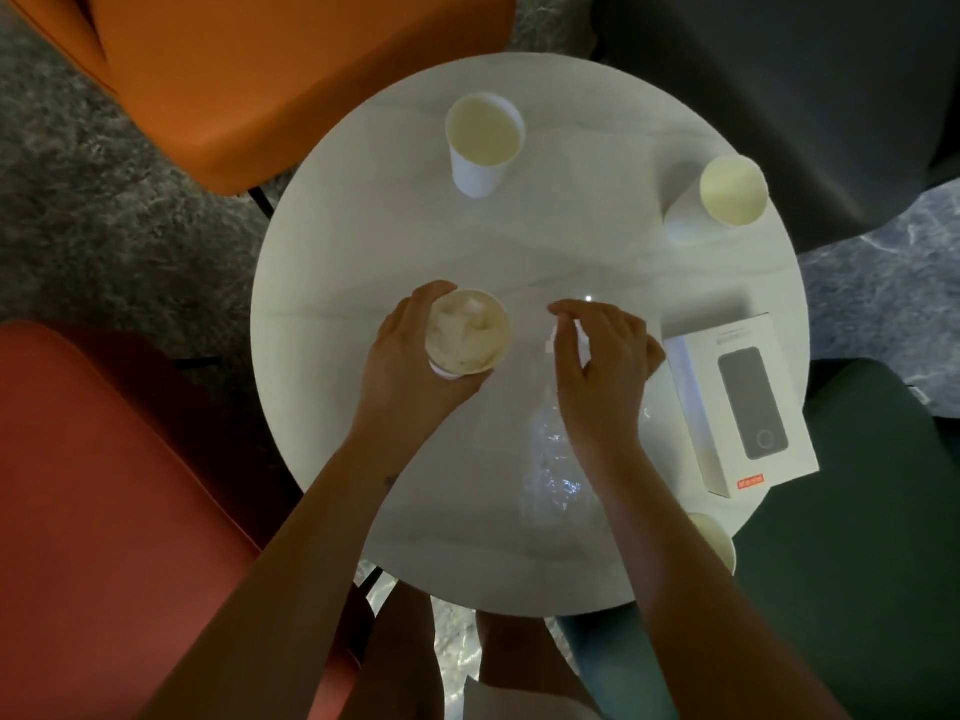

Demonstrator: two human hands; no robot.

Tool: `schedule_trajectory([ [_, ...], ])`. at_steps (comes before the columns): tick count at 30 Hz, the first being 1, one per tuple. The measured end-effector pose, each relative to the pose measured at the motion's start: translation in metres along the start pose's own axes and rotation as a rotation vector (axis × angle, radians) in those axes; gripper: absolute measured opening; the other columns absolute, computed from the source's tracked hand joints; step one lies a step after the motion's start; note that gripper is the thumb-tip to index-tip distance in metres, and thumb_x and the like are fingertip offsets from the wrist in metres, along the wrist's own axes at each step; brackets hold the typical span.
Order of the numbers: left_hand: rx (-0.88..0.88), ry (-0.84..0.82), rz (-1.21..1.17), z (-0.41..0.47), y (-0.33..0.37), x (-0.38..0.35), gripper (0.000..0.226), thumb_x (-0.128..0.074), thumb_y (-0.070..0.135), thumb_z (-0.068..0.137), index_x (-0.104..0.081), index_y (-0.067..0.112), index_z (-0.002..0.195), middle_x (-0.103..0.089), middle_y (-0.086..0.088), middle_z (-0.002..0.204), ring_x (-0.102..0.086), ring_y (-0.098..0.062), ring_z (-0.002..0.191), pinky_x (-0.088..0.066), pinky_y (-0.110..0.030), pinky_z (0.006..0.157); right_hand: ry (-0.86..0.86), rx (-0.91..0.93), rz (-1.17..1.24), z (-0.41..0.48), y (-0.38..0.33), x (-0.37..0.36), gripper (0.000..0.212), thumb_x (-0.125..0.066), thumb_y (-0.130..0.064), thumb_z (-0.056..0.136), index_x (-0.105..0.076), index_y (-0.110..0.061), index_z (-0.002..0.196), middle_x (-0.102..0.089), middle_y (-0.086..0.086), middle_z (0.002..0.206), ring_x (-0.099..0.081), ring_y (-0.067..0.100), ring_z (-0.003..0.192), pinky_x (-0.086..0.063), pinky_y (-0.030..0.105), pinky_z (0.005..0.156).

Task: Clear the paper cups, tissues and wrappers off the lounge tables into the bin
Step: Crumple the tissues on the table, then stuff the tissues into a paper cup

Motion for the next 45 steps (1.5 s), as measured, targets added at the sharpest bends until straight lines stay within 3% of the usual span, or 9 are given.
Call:
schedule_trajectory([
  [4, -0.001, -0.023, -0.002, 0.005, 0.007, -0.009, 0.077, -0.088, 0.024, 0.058, -0.050, 0.014, 0.124, -0.058, -0.003, 0.120, -0.054, -0.019, 0.107, -0.044, -0.024, 0.085, -0.145, -0.261, -0.174, 0.012, 0.050, -0.018, 0.031, -0.054, -0.020, 0.087, -0.058, -0.025, 0.118, -0.057, -0.001, 0.123, -0.050, 0.025, 0.110, -0.026, 0.032, 0.089],
  [11, 0.013, -0.064, -0.015, 0.012, 0.008, -0.026, 0.078, -0.087, 0.023, 0.059, -0.048, 0.016, 0.126, -0.056, -0.001, 0.122, -0.052, -0.015, 0.108, -0.041, -0.022, 0.085, -0.185, -0.262, -0.235, 0.021, 0.067, -0.039, 0.029, -0.067, -0.023, 0.077, -0.065, -0.023, 0.105, -0.060, 0.005, 0.110, -0.051, 0.030, 0.100, -0.032, 0.033, 0.082],
  [16, 0.011, -0.080, -0.022, 0.016, 0.004, -0.031, 0.078, -0.086, 0.024, 0.059, -0.048, 0.017, 0.127, -0.056, 0.001, 0.121, -0.050, -0.010, 0.105, -0.036, -0.006, 0.081, -0.220, -0.203, -0.024, 0.029, 0.057, -0.039, 0.012, -0.061, 0.000, 0.077, -0.067, -0.007, 0.085, -0.060, 0.011, 0.087, -0.056, 0.025, 0.077, -0.043, 0.024, 0.069],
  [19, 0.010, -0.083, -0.029, 0.018, 0.003, -0.031, 0.078, -0.086, 0.020, 0.059, -0.049, 0.015, 0.127, -0.056, -0.001, 0.122, -0.049, -0.009, 0.105, -0.033, -0.001, 0.081, -0.023, -0.111, 0.155, 0.038, 0.032, -0.014, 0.012, -0.064, 0.001, 0.075, -0.067, -0.009, 0.081, -0.061, 0.003, 0.081, -0.050, 0.002, 0.064, -0.036, 0.005, 0.063],
  [26, -0.073, -0.065, 0.015, 0.019, 0.019, -0.029, 0.067, -0.083, 0.017, 0.065, -0.051, 0.008, 0.124, -0.058, 0.002, 0.115, -0.055, -0.014, 0.104, -0.039, -0.011, 0.084, -0.068, 0.218, 0.151, 0.010, -0.034, -0.012, 0.014, -0.069, 0.002, 0.069, -0.063, -0.011, 0.072, -0.063, -0.002, 0.068, -0.052, 0.007, 0.063, -0.034, 0.014, 0.068],
  [30, -0.068, -0.098, 0.038, 0.015, 0.020, -0.026, 0.063, -0.074, 0.026, 0.070, -0.049, 0.011, 0.126, -0.060, -0.004, 0.118, -0.055, -0.012, 0.100, -0.034, 0.000, 0.076, -0.066, 0.307, 0.055, -0.009, -0.033, -0.017, 0.019, -0.056, -0.017, 0.083, -0.071, -0.013, 0.071, -0.072, -0.002, 0.079, -0.066, 0.013, 0.092, -0.026, 0.033, 0.095],
  [36, -0.047, -0.119, -0.014, -0.008, 0.013, -0.026, 0.067, -0.080, 0.023, 0.067, -0.049, 0.010, 0.125, -0.059, -0.004, 0.118, -0.057, -0.013, 0.101, -0.037, 0.001, 0.078, -0.301, 0.268, 0.124, -0.037, -0.025, -0.022, 0.045, -0.030, -0.028, 0.091, -0.074, -0.017, 0.091, -0.070, -0.005, 0.101, -0.048, 0.013, 0.120, -0.017, 0.037, 0.100],
  [42, 0.036, -0.105, -0.089, -0.022, -0.005, -0.022, 0.077, -0.083, 0.019, 0.066, -0.042, 0.015, 0.131, -0.055, -0.003, 0.126, -0.054, -0.018, 0.110, -0.040, -0.017, 0.083, 0.031, 0.000, 0.086, -0.056, 0.007, 0.012, 0.036, -0.059, -0.024, 0.082, -0.061, -0.014, 0.116, -0.062, 0.002, 0.119, -0.052, 0.022, 0.116, -0.028, 0.034, 0.098],
  [45, 0.044, -0.120, -0.065, -0.026, -0.009, -0.026, 0.084, -0.083, 0.021, 0.066, -0.038, 0.019, 0.137, -0.050, -0.002, 0.133, -0.049, -0.016, 0.117, -0.036, -0.018, 0.086, -0.242, -0.235, -0.139, -0.071, 0.043, 0.002, 0.078, -0.072, -0.038, 0.073, -0.035, -0.024, 0.140, -0.033, 0.004, 0.147, -0.027, 0.024, 0.136, -0.019, 0.042, 0.107],
])
Point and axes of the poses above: each hand's wrist, its own z-axis towards the middle knuckle, its own x-axis out of the back of the hand, y = z × x, the point moved 6 cm from there along z, towards the middle knuckle
